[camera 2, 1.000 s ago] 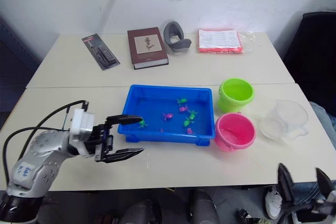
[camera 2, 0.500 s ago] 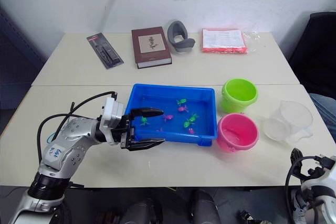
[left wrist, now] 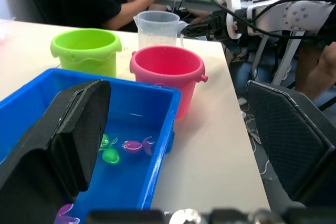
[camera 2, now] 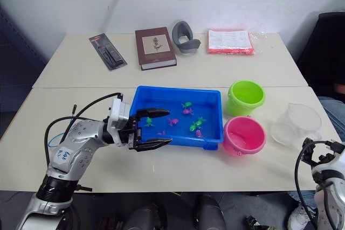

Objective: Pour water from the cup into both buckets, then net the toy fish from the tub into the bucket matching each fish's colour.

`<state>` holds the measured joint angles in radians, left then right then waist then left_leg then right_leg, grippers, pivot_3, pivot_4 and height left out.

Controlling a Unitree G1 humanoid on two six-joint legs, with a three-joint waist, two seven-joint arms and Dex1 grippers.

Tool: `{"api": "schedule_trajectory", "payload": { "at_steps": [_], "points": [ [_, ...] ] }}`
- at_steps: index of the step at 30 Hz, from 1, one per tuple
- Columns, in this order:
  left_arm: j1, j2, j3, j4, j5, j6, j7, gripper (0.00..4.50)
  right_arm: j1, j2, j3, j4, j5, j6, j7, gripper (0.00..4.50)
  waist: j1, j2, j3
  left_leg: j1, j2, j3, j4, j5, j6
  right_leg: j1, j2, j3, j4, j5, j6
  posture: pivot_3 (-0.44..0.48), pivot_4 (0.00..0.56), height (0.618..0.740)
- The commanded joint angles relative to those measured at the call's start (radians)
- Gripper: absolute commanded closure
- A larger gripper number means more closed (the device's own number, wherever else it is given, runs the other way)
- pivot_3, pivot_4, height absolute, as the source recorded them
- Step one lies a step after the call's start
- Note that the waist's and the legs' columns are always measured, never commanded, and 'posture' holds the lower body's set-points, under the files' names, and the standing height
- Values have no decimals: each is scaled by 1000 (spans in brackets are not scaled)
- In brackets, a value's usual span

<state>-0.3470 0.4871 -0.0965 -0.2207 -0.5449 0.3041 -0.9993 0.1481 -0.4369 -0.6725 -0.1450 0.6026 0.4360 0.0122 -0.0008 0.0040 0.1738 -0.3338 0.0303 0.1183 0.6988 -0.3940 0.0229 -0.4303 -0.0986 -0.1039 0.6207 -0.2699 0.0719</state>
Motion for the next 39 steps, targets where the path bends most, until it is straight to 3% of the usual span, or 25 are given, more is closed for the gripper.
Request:
{"api": "schedule_trajectory", "payload": {
  "at_steps": [1,21,24,31,35,39],
  "points": [
    [-11,-2,13,-23,-5,-10,-8,38,-23,-28,-30,21,-10,1,13,0,-1,0,0,0,0,0,0,0,0,0,0,0,0,0,0,0,150,740],
    [-23,-11,7,-26,-5,7,-12,38,-214,-72,-19,296,-107,-83,62,0,-2,0,0,0,0,0,0,0,0,0,0,0,0,0,0,0,150,740],
    [-26,-13,4,-24,-3,5,-14,0,-237,-81,-25,341,-115,-111,74,895,-3,0,0,0,0,1,0,0,0,0,0,0,0,0,0,0,150,740],
    [-40,-27,0,-5,3,-2,-16,0,-265,-103,-29,385,-112,-162,134,4473,-1,0,0,-1,0,0,0,1,0,0,0,0,0,1,1,0,150,740],
    [-44,-38,8,5,-4,4,-13,0,-234,-89,-45,310,-75,-149,157,4473,5,0,0,-1,0,-1,0,1,0,1,0,-1,-1,1,1,0,150,740],
    [-50,-41,15,16,-15,13,-21,0,-142,-80,-72,122,-21,-89,143,4473,4,0,0,-1,0,-1,0,1,0,1,-1,-1,-1,1,2,0,150,740]
  ]
}}
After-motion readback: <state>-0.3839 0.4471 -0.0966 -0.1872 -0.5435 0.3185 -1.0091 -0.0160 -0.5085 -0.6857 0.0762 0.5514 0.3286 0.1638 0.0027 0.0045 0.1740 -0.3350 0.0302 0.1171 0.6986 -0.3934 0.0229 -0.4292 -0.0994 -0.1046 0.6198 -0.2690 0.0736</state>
